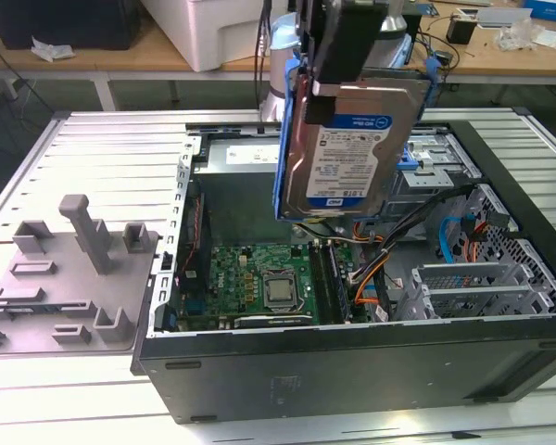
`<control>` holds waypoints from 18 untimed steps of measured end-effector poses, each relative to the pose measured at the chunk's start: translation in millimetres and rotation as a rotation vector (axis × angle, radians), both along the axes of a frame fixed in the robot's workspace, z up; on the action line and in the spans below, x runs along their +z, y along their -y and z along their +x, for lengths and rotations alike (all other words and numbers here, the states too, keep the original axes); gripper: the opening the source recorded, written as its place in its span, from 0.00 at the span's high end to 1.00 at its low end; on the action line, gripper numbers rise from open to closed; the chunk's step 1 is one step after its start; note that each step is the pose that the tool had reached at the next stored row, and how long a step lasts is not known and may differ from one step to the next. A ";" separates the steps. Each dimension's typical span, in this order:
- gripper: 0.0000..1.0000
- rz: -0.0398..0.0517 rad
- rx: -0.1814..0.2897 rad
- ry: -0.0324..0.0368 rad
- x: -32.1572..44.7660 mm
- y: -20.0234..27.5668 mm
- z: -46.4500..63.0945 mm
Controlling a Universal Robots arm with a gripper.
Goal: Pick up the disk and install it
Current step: 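Pick up the disk, then insert the disk into the insertion slot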
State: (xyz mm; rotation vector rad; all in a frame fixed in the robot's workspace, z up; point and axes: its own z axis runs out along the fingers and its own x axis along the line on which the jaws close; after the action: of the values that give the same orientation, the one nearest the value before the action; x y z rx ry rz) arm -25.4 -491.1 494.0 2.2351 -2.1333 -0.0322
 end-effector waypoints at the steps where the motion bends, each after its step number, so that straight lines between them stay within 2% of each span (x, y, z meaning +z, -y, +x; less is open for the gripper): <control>1: 0.63 -0.0001 0.000 0.0000 0.0 0.3 1.0; 14: 0.63 -0.0001 0.000 0.0008 0.0 0.3 1.5; 16: 0.63 0.0001 0.000 0.0054 -0.1 0.3 1.4; 18: 0.63 -0.0001 0.000 0.0156 0.0 0.3 1.4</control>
State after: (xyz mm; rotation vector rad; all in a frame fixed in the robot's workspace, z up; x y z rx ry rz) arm -23.9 -491.3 493.9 2.2427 -2.1410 -0.0146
